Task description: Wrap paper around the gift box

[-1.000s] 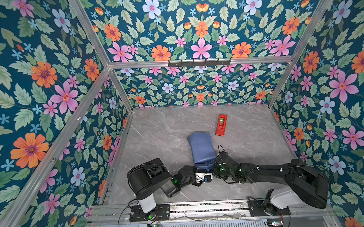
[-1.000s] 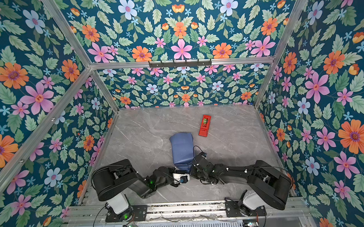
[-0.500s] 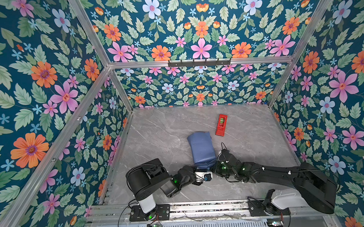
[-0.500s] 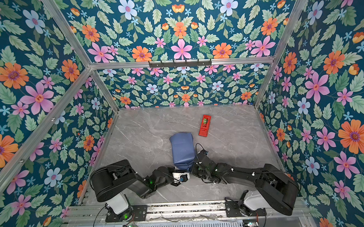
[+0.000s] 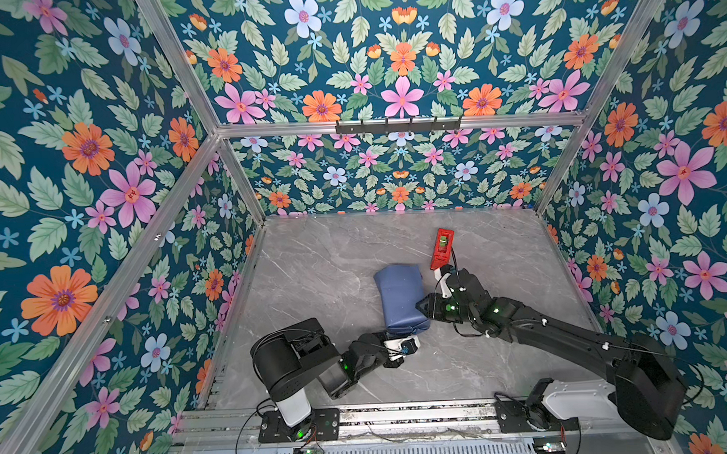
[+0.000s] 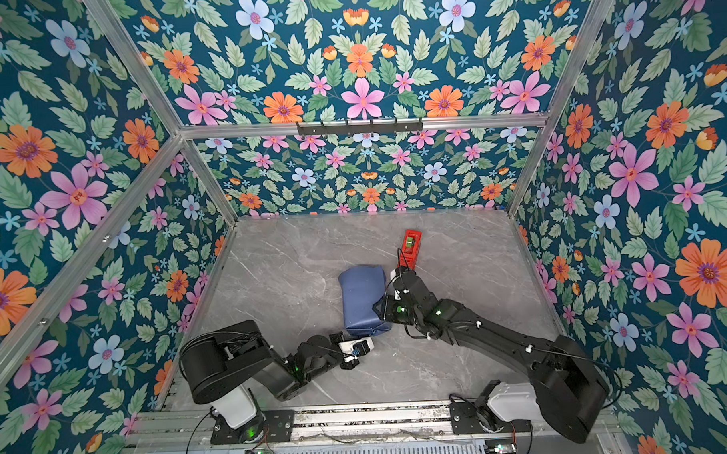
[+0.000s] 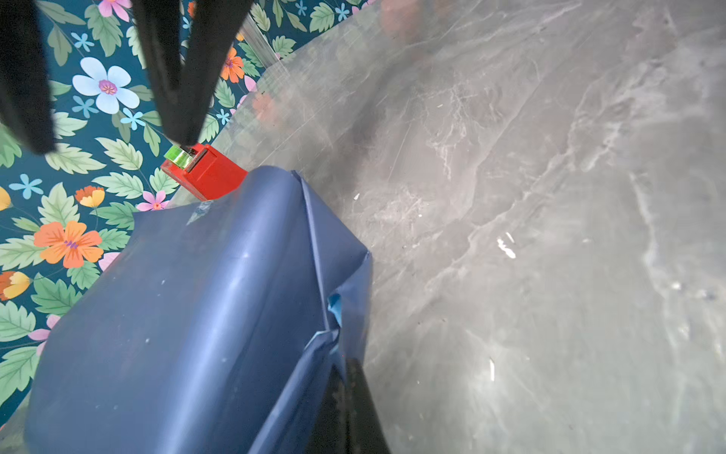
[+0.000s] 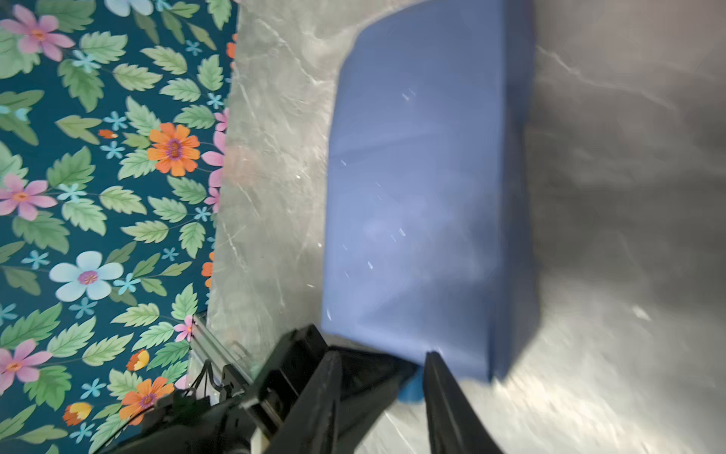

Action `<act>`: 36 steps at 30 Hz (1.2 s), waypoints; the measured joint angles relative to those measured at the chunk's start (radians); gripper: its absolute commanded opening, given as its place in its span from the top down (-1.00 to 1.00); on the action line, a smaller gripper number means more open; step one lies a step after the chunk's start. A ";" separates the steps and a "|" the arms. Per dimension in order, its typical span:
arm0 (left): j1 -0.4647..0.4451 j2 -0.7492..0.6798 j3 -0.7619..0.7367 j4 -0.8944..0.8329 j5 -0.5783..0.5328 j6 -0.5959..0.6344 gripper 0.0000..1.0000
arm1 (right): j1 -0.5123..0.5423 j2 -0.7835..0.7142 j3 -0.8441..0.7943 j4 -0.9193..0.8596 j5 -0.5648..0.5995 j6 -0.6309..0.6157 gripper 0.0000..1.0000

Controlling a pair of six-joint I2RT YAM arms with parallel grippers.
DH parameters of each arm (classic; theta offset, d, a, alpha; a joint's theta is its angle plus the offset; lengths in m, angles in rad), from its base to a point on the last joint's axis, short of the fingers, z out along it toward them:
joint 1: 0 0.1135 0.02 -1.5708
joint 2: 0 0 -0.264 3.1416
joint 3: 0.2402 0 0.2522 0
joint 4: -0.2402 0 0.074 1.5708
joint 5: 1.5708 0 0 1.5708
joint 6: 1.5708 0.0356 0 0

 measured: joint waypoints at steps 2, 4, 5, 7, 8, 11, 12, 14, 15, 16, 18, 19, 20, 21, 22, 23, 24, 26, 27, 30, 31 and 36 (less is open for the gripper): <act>0.000 0.002 -0.004 0.016 0.000 -0.019 1.00 | -0.016 0.051 0.034 0.010 -0.029 -0.027 0.38; 0.000 0.009 -0.010 0.038 -0.002 -0.038 1.00 | -0.030 0.103 0.055 0.016 -0.056 -0.048 0.45; 0.000 0.013 -0.014 0.050 -0.003 -0.046 1.00 | -0.035 0.121 0.060 0.016 -0.065 -0.058 0.47; 0.001 0.019 -0.022 0.076 -0.006 -0.062 1.00 | -0.038 0.158 0.064 0.015 -0.080 -0.067 0.54; 0.002 0.022 -0.024 0.084 -0.007 -0.066 1.00 | -0.037 0.167 0.064 0.014 -0.087 -0.071 0.55; 0.006 0.026 -0.027 0.110 -0.013 -0.084 1.00 | -0.038 0.174 0.054 0.011 -0.093 -0.086 0.59; 0.009 0.026 -0.027 0.116 -0.015 -0.085 1.00 | -0.039 0.172 0.048 0.011 -0.093 -0.089 0.60; 0.016 0.025 -0.028 0.119 -0.018 -0.091 1.00 | -0.040 0.167 0.036 0.011 -0.093 -0.096 0.63; 0.020 0.024 -0.028 0.120 -0.018 -0.095 1.00 | -0.040 0.166 0.032 0.011 -0.092 -0.099 0.64; 0.025 0.021 -0.028 0.119 -0.020 -0.101 1.00 | -0.040 0.166 0.030 0.011 -0.090 -0.105 0.65; 0.035 0.016 -0.030 0.119 -0.020 -0.113 1.00 | -0.040 0.166 0.024 0.015 -0.086 -0.112 0.66; 0.042 0.013 -0.030 0.119 -0.019 -0.118 1.00 | -0.040 0.164 0.020 0.020 -0.085 -0.115 0.66; 0.045 0.013 -0.030 0.119 -0.018 -0.123 1.00 | -0.040 0.164 0.017 0.024 -0.085 -0.117 0.67; 0.048 0.013 -0.029 0.119 -0.016 -0.132 1.00 | -0.040 0.163 0.013 0.032 -0.084 -0.118 0.67; 0.050 0.013 -0.027 0.116 -0.016 -0.139 1.00 | -0.040 0.163 0.010 0.037 -0.084 -0.120 0.68; 0.051 0.013 -0.024 0.113 -0.017 -0.143 1.00 | -0.040 0.163 0.007 0.042 -0.084 -0.123 0.68; 0.052 0.013 -0.020 0.107 -0.017 -0.146 1.00 | -0.040 0.163 0.005 0.046 -0.084 -0.126 0.68; 0.053 0.013 -0.012 0.095 -0.017 -0.163 1.00 | -0.040 0.166 0.004 0.050 -0.083 -0.139 0.68; 0.055 0.013 -0.007 0.085 -0.017 -0.164 1.00 | -0.040 0.167 0.005 0.051 -0.083 -0.142 0.68; 0.056 0.013 0.007 0.069 -0.018 -0.186 1.00 | -0.041 0.167 0.006 0.049 -0.075 -0.163 0.68; 0.056 0.013 0.011 0.063 -0.018 -0.194 1.00 | -0.041 0.166 0.006 0.049 -0.074 -0.169 0.68; 0.056 0.006 0.015 0.051 -0.016 -0.247 1.00 | -0.041 0.152 -0.010 0.055 -0.071 -0.194 0.69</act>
